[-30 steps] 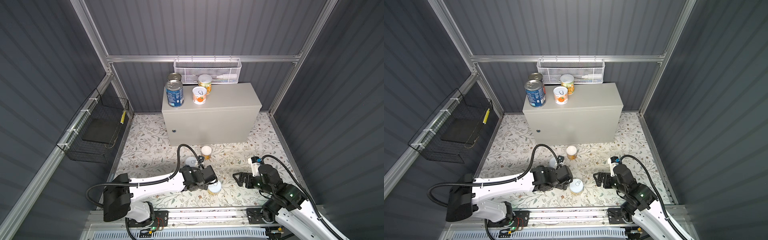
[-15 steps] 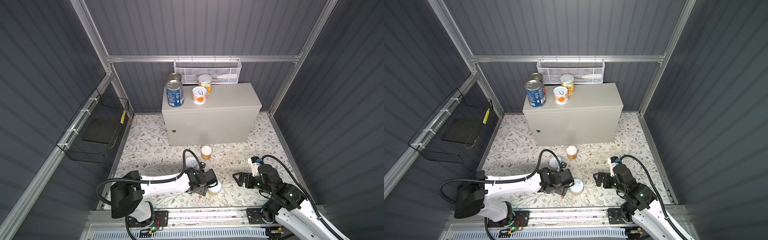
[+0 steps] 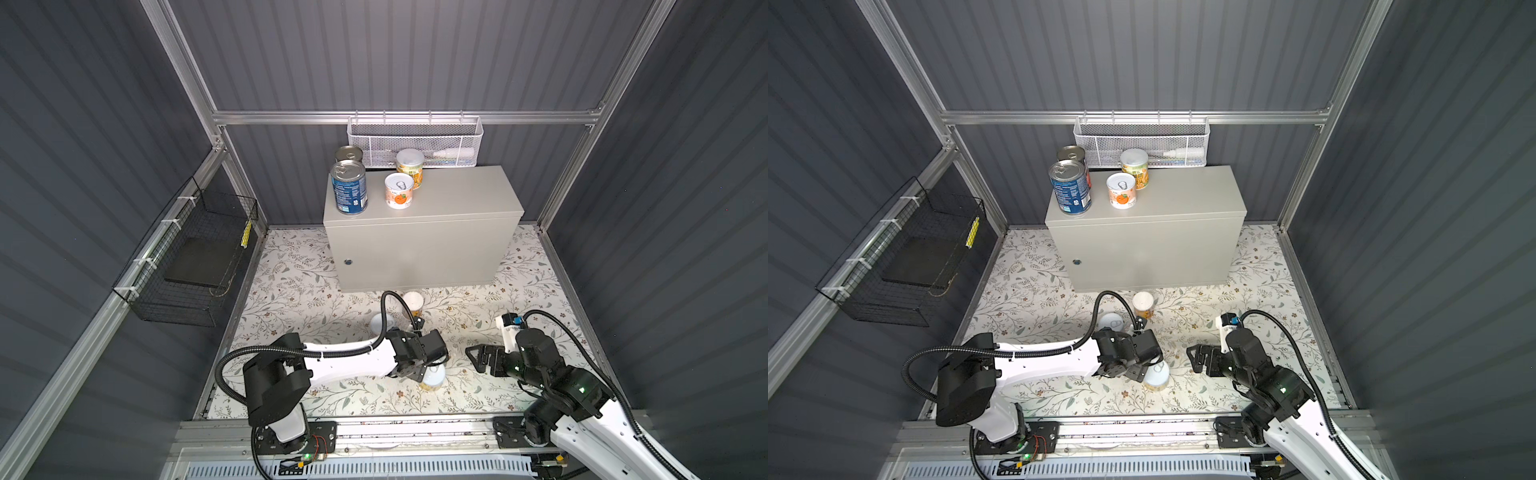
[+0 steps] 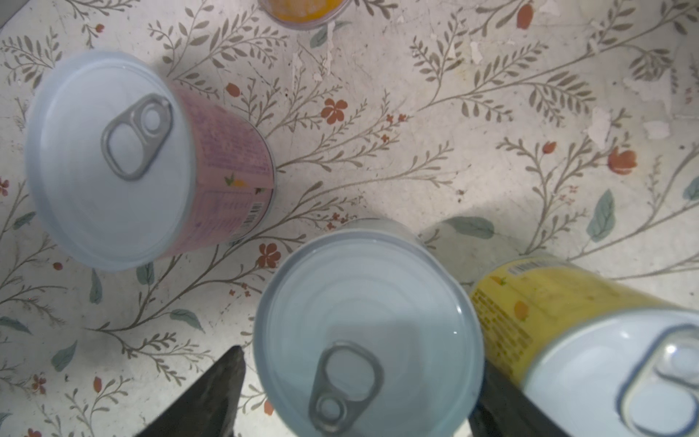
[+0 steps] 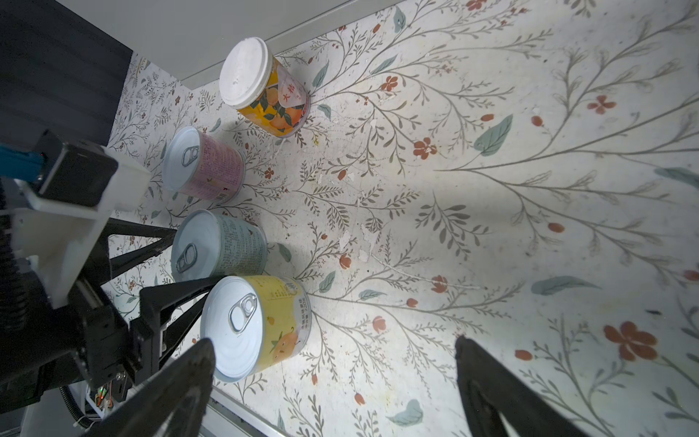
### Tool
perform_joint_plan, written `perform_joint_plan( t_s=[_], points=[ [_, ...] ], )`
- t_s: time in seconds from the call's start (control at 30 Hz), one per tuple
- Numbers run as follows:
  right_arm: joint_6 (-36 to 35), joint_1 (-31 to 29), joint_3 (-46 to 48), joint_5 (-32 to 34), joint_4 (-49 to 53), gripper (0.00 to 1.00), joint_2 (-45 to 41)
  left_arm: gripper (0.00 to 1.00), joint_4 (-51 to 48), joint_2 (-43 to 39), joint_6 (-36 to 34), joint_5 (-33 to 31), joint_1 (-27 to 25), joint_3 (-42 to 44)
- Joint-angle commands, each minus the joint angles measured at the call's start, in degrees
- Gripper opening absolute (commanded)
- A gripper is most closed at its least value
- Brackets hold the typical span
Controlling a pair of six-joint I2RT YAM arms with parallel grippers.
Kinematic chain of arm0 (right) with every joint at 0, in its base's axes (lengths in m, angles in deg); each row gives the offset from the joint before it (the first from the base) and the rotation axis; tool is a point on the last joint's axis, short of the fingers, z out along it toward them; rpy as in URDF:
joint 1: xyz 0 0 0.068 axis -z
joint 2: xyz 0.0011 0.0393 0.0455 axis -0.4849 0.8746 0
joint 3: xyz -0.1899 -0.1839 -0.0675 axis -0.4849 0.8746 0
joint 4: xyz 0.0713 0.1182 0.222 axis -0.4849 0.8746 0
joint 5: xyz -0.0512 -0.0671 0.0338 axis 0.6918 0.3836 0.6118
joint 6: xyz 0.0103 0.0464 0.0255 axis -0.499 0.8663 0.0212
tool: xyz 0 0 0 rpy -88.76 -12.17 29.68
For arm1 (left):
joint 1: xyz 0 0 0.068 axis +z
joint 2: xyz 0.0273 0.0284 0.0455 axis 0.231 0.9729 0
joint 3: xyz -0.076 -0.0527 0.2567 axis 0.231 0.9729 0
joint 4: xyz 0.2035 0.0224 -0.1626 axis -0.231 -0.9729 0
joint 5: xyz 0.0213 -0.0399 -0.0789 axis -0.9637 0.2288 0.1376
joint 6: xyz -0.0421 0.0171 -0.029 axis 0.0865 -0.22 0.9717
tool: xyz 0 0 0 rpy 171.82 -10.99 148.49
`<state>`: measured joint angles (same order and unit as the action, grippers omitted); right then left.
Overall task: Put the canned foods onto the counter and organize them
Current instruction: 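Lower the left gripper over the pale green-blue can and close on it, then lift the pale green-blue can with the left gripper toward the right gripper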
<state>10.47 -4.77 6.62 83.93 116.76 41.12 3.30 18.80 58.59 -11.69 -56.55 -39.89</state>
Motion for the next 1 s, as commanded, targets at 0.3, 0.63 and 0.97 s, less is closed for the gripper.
perform_joint_plan(
  t_s=[0.3,0.63,0.97],
  points=[
    [0.45,0.04,-0.19,0.17,0.75,0.99,-0.29,0.76,4.13,1.34,-2.43,2.57,2.88,0.23],
    [-1.76,0.00,-1.22,-1.75,-1.25,0.99,-0.12,0.57,5.29,-2.74,-5.72,6.92,6.97,0.84],
    [-9.54,-4.34,0.74,-5.52,-13.23,0.99,-3.21,0.56,-2.52,-1.94,-13.22,13.63,11.35,-8.81]
  ],
)
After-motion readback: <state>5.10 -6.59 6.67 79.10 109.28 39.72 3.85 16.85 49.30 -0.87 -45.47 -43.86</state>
